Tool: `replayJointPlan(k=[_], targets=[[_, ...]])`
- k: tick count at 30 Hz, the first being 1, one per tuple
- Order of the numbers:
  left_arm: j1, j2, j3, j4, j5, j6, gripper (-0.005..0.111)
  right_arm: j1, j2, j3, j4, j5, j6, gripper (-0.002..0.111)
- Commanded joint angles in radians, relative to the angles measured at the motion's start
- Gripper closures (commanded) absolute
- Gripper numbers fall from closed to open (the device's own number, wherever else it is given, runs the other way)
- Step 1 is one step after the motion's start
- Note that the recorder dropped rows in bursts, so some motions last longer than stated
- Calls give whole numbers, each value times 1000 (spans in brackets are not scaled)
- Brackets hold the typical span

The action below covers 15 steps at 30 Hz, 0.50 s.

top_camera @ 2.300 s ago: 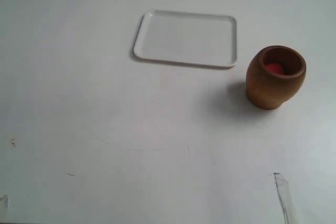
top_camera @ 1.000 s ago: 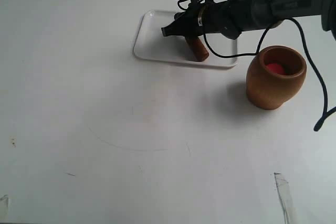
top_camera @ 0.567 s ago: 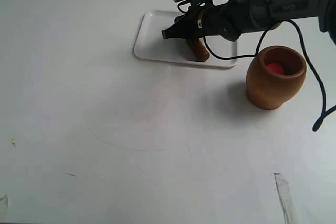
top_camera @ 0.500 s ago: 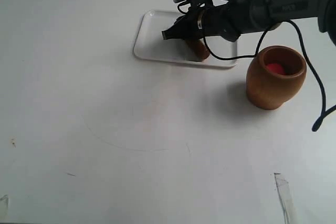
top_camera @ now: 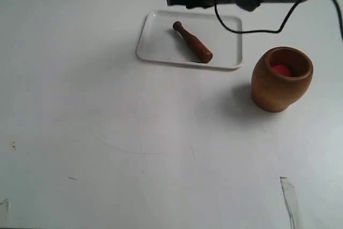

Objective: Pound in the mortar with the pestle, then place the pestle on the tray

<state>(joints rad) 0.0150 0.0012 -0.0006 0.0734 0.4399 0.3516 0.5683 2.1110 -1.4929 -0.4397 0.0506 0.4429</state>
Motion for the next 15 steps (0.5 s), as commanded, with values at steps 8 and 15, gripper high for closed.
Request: replayJointPlan(k=[8, 15], targets=[[-8, -1, 1, -7, -3, -8, 107, 40, -341, 3, -4, 315, -97, 90], [-8, -1, 1, -7, -3, -8, 107, 143, -505, 90, -6, 327, -124, 108]])
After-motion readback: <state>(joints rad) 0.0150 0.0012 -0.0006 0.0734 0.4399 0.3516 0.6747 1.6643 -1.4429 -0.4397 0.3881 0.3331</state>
